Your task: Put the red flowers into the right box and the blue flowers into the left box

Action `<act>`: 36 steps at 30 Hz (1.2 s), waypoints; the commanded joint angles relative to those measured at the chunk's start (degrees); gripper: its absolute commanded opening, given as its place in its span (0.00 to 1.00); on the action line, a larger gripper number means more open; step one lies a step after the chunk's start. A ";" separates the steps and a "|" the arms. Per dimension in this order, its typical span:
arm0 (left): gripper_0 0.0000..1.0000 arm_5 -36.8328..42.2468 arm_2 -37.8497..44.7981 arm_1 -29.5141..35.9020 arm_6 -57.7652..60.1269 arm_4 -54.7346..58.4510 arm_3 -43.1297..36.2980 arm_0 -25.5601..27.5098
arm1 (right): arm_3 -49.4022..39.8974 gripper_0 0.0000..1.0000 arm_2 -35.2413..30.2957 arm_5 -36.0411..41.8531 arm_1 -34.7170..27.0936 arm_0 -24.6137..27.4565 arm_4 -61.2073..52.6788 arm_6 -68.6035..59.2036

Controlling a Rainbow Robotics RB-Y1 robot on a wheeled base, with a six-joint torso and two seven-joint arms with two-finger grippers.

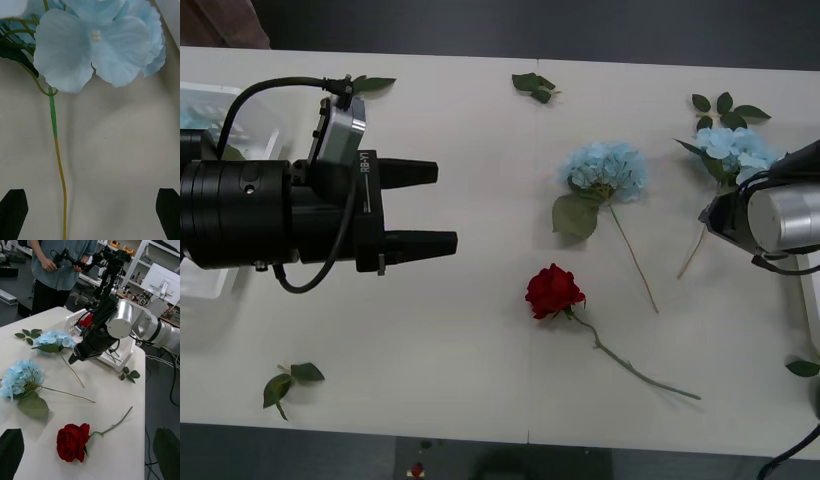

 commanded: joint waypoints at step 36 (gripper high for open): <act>1.00 -3.98 -4.78 6.32 -2.89 4.55 -3.30 0.77 | 16.66 0.00 -0.91 -4.29 1.68 -8.30 -1.65 0.97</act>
